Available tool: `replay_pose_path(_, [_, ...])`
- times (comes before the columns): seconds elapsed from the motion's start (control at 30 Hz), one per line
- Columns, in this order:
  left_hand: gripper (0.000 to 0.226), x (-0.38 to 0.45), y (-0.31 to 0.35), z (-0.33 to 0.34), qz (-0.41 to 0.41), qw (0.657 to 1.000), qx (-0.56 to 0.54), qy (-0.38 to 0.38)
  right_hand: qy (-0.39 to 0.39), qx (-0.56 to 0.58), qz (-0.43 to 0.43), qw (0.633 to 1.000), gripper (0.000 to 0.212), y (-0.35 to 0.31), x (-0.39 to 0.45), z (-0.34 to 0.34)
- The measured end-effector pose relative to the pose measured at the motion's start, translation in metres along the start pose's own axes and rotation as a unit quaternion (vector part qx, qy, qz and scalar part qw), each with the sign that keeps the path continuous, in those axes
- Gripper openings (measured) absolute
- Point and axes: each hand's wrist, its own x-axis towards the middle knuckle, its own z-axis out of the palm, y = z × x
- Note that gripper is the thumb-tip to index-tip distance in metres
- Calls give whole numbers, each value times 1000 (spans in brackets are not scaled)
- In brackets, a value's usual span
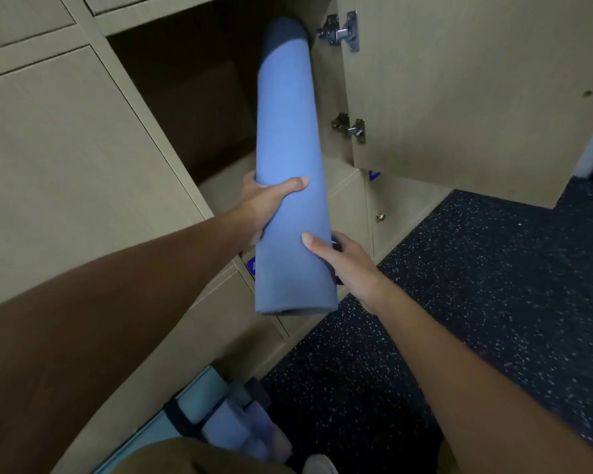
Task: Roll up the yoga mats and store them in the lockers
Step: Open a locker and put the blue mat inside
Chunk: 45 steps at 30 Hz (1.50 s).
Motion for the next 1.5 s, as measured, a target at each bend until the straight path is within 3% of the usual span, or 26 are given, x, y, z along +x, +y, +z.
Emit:
replay_pose_path(0.1, [102,24,-6,7,21,998,16,49,18,-98,3,995,79,9,12,-9])
replay_pose_path(0.3, [101,76,18,-6,42,993,37,100,56,-189,-5,980,75,19,30,-26])
replay_pose_path(0.47, [102,117,25,-22,53,980,136,133,55,-239,-15,969,68,18,35,-33])
replay_pose_path(0.8, [107,170,30,-37,57,958,212,184,47,-287,-7,957,57,26,42,-35])
replay_pose_path(1.13, [135,219,30,-54,21,931,285,227,33,-313,-7,949,53,31,45,-29])
replay_pose_path(1.5, [116,276,34,-67,-11,913,325,245,32,-329,20,944,66,35,46,-36])
